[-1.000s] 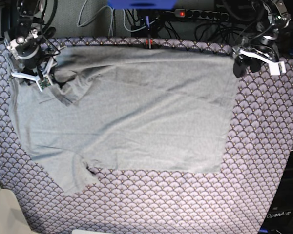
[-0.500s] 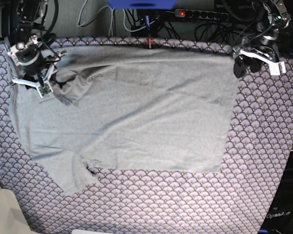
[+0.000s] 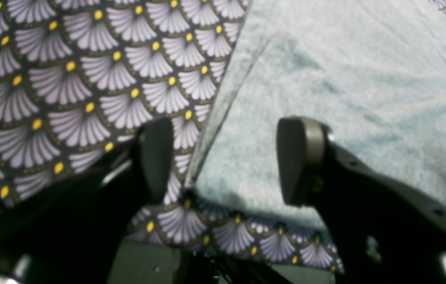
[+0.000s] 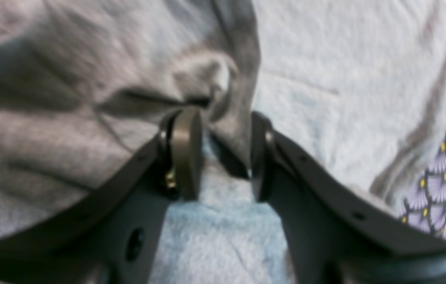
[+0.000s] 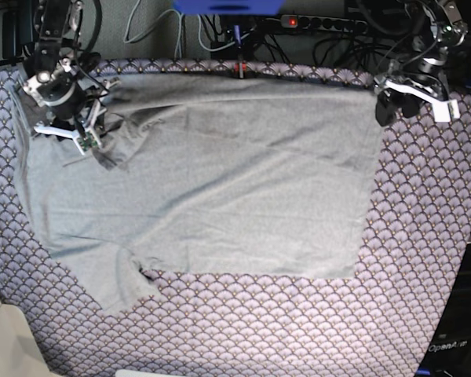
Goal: Fold the T-shirt properly
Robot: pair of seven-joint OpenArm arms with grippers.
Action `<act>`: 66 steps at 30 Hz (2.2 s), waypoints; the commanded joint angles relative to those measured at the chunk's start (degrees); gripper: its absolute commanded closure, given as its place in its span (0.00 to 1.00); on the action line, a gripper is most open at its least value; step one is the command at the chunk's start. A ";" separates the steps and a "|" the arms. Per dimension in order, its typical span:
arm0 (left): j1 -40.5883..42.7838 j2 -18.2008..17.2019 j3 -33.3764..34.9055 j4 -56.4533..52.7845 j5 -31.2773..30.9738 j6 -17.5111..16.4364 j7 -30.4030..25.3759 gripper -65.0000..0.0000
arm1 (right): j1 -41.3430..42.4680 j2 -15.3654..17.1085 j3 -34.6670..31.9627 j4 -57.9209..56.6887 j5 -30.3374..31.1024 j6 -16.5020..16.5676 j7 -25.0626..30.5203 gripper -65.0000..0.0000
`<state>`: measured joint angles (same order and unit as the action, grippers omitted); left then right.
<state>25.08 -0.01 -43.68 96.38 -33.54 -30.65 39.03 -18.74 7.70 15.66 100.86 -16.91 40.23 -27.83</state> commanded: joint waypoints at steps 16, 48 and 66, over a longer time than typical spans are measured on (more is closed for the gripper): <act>0.63 -0.56 -0.32 1.42 -0.97 -0.25 -1.00 0.38 | 6.92 7.20 -7.97 -1.91 0.25 -0.23 1.77 1.00; 1.25 -0.38 -2.25 1.51 -1.14 -0.42 -1.00 0.38 | 8.76 7.99 -7.88 -8.24 0.25 -0.23 3.26 0.60; 1.16 -0.30 -2.25 1.25 -1.05 -0.42 -1.00 0.38 | 11.14 7.99 -7.97 -9.47 0.25 -0.23 5.20 1.00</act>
<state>26.17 0.08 -45.67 96.79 -33.71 -30.65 39.03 -8.78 15.09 7.42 90.35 -16.99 40.25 -23.94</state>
